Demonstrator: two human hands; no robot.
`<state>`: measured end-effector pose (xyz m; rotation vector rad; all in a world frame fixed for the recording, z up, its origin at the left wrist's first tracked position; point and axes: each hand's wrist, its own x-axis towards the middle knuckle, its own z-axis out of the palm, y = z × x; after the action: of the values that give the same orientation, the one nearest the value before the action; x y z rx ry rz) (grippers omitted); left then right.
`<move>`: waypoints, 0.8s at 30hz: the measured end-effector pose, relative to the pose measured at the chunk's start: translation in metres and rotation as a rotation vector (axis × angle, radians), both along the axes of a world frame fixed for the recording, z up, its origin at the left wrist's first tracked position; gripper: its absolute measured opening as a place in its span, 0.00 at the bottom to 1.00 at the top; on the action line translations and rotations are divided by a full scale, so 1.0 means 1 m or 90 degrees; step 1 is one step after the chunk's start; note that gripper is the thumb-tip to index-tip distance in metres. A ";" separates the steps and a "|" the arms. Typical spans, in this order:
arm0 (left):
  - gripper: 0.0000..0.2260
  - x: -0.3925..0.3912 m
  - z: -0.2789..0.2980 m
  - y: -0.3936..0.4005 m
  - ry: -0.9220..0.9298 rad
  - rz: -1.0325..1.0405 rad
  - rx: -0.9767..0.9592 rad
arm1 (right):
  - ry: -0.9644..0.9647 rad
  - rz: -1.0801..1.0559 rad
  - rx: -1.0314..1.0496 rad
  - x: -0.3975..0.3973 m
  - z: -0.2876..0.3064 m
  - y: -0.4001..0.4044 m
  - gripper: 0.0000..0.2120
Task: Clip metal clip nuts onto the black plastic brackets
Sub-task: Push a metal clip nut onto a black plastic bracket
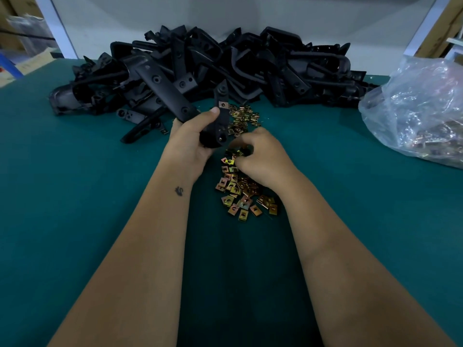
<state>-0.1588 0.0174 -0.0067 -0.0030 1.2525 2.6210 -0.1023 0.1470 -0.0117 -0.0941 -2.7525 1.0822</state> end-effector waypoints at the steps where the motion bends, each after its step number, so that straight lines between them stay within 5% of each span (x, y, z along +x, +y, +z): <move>1: 0.17 0.000 0.000 0.000 -0.004 0.000 0.000 | 0.000 0.008 0.015 0.000 0.000 0.001 0.13; 11: 0.14 0.001 -0.002 0.004 -0.019 0.007 0.000 | 0.069 -0.015 0.018 -0.001 -0.005 0.002 0.03; 15: 0.14 0.001 0.000 0.004 -0.018 0.002 -0.003 | 0.105 -0.065 -0.099 0.000 -0.004 0.002 0.12; 24: 0.15 -0.001 -0.003 0.006 -0.026 0.022 0.008 | 0.126 -0.155 -0.330 0.001 0.002 0.006 0.11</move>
<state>-0.1600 0.0230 -0.0093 -0.0759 1.2327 2.6439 -0.1011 0.1533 -0.0094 -0.3592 -2.1606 1.6003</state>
